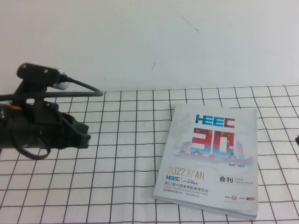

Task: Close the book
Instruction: 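Close the open booklet and leave it lying on the table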

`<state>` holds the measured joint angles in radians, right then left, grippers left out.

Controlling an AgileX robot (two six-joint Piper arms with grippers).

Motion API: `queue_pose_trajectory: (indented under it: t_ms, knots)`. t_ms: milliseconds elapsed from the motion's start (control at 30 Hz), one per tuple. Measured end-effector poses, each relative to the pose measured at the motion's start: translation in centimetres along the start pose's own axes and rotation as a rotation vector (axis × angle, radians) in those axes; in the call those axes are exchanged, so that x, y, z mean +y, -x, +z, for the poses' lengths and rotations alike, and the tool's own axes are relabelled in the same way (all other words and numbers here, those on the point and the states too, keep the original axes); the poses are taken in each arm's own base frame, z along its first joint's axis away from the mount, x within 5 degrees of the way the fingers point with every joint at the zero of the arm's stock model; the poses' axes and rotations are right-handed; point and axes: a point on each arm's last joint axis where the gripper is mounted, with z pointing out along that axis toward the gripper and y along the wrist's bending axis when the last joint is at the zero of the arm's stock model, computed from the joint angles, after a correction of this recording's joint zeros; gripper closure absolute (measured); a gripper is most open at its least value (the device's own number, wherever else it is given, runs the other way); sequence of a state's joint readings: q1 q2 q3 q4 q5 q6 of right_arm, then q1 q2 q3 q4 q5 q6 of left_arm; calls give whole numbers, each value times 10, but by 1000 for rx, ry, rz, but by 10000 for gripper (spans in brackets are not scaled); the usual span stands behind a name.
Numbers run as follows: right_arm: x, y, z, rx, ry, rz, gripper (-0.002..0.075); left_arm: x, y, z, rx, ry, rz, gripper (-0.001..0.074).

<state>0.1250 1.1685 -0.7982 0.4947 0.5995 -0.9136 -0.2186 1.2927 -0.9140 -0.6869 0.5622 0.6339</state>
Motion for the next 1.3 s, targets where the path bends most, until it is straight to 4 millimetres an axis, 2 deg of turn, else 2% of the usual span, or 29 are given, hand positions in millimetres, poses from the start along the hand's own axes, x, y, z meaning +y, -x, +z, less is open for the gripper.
queue_pose_trajectory:
  t_ms: [167,267,400,533,733,933,1100,1300]
  knots:
    - [-6,-19,-31,149,-177,101,729,-2,-5,-58,-44,219,25,738]
    - [-5,-28,-53,154,-291,107,729,-7,-15,-99,-148,326,14,738]
    - [10,-41,-77,45,-363,109,729,-20,-41,-145,-326,392,33,738]
    - [28,-63,-90,-70,-416,89,729,-31,-82,-171,-499,394,51,738]
    - [55,-108,-89,-172,-442,90,729,-34,-138,-170,-690,387,84,738]
    - [75,-127,-96,-306,-426,128,729,-30,-176,-150,-773,350,64,738]
    - [83,-134,-99,-312,-399,144,729,-28,-187,-134,-752,293,-8,738]
    - [83,-134,-99,-310,-393,147,729,-26,-192,-125,-736,258,-58,738]
